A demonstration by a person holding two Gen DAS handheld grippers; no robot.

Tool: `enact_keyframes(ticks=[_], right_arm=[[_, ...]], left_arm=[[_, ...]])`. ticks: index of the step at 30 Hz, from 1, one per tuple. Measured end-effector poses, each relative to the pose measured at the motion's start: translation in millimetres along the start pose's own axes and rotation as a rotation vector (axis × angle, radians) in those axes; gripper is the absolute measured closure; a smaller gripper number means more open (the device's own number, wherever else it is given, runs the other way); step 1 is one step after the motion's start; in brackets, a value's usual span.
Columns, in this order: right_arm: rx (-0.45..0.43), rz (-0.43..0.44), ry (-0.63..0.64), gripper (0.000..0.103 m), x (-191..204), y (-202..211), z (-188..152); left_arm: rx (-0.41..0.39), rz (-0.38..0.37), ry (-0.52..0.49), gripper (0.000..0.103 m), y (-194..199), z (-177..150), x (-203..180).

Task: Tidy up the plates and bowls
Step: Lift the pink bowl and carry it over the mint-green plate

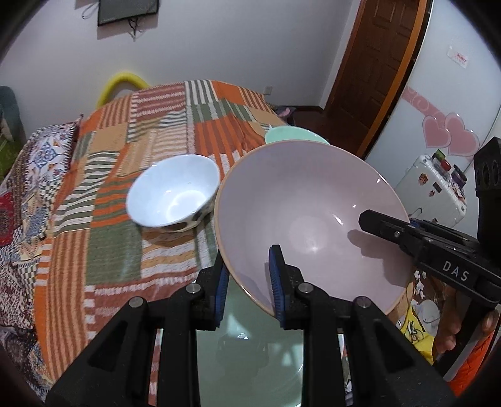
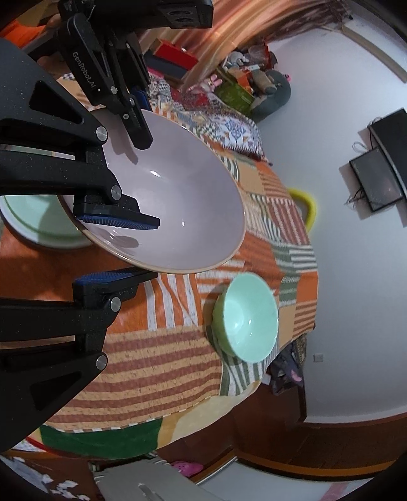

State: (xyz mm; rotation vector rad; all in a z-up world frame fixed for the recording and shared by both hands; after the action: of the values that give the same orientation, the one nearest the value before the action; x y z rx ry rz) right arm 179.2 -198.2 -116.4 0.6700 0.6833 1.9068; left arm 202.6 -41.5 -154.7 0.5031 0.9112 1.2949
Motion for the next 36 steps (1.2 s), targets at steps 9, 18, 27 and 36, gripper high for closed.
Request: enact_keyframes(ticks=[9, 18, 27, 36], right_arm=[[-0.019, 0.045, 0.063, 0.081, 42, 5, -1], [-0.010, 0.108, 0.130, 0.080, 85, -6, -4], [0.029, 0.165, 0.201, 0.080, 131, -27, -6], [0.092, 0.206, 0.251, 0.080, 171, -53, -16]], left_arm=[[-0.061, 0.025, 0.053, 0.078, 47, -18, 30], [-0.125, 0.080, 0.117, 0.078, 88, -34, 68], [-0.159, 0.138, 0.183, 0.078, 110, -51, 110], [-0.148, 0.173, 0.260, 0.078, 113, -67, 157]])
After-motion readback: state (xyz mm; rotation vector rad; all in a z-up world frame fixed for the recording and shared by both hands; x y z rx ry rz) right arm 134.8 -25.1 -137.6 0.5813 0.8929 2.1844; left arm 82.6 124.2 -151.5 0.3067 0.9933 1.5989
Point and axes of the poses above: each gripper's, at about its wrist camera, not at the fingertips, and y roughly against the way its jaws point, x to its left, z to its top, the point moved 1 cm from there along -y, roughly the way its jaws point, and after that the axes turned 13 degrees about y, right-handed, at the moved point
